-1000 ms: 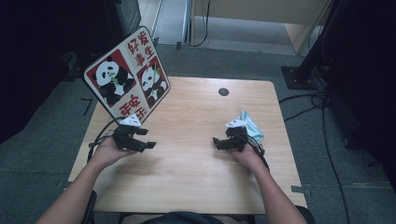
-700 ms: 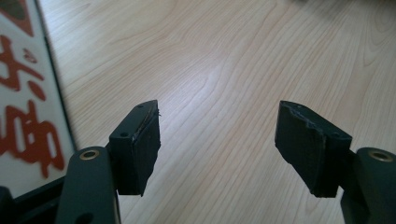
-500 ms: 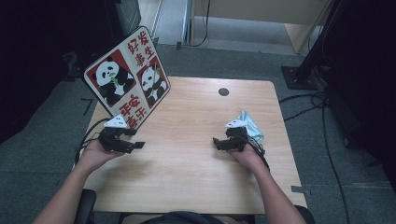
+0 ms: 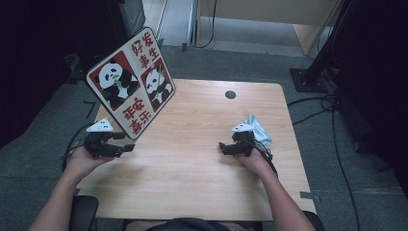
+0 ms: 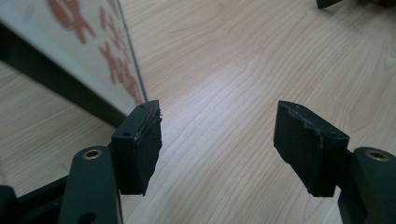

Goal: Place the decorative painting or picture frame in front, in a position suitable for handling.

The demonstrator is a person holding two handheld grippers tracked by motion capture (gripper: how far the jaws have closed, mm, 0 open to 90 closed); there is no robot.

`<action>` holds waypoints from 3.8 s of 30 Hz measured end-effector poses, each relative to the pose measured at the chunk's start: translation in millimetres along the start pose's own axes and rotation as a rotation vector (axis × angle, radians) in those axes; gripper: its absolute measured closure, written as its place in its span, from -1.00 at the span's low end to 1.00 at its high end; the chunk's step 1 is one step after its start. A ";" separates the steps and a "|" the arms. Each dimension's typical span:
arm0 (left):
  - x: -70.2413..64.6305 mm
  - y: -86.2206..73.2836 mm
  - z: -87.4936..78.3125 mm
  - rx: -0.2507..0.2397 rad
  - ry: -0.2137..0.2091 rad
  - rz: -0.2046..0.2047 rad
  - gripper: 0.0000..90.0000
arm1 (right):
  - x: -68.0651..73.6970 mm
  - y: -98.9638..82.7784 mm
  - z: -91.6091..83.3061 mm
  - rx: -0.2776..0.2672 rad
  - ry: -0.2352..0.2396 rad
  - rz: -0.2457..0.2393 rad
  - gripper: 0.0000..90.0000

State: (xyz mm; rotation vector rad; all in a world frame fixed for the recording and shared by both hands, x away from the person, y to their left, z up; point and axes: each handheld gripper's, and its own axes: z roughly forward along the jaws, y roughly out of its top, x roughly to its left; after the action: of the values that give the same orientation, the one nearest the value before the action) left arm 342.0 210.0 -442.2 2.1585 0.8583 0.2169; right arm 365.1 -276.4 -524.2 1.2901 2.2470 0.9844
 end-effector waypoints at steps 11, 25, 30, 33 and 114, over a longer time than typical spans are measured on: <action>9.8 -4.5 -9.0 0.003 0.065 -0.044 -0.20 | 0.2 0.7 1.1 0.003 0.001 0.001 -0.90; 39.8 3.2 -28.1 -0.061 0.064 -0.168 -0.18 | -0.1 1.8 2.2 0.009 0.001 -0.003 -0.94; 48.3 12.1 -36.8 -0.074 0.091 -0.171 -0.17 | -0.1 1.8 2.3 0.009 0.000 -0.003 -0.94; 56.3 15.9 -41.8 -0.089 0.103 -0.183 -0.16 | 0.0 1.8 2.2 0.010 0.000 -0.001 -0.94; 121.6 237.2 -54.9 0.085 0.036 -0.092 0.25 | -1.5 4.2 4.7 0.011 0.017 -0.015 -0.95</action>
State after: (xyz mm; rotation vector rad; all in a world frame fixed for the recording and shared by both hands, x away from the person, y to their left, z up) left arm 532.0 212.3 -247.4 2.1934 1.0006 0.1760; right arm 371.3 -274.4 -524.5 1.2723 2.2746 0.9833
